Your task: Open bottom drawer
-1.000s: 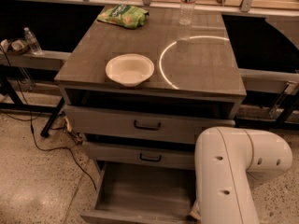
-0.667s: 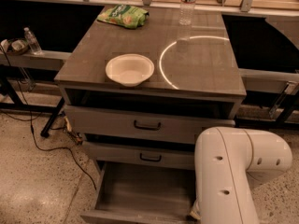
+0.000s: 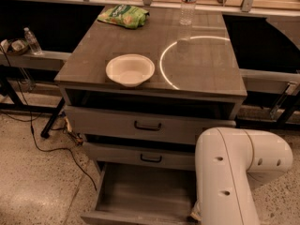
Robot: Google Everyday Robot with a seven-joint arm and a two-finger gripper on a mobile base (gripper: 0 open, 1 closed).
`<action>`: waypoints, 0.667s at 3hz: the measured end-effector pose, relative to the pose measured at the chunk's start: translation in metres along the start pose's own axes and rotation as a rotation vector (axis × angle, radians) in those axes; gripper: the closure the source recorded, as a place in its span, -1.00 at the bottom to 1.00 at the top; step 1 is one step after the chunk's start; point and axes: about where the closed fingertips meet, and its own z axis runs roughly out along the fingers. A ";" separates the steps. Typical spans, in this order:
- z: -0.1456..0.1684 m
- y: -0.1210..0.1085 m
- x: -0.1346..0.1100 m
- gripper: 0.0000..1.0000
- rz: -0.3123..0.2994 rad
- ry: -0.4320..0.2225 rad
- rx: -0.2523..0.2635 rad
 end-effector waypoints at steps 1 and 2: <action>0.000 0.000 0.000 -0.72 0.000 0.000 0.000; 0.001 0.001 -0.007 -1.00 0.000 0.000 0.000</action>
Offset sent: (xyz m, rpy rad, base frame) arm -0.0002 0.0016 -0.0010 0.0017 0.0027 0.0026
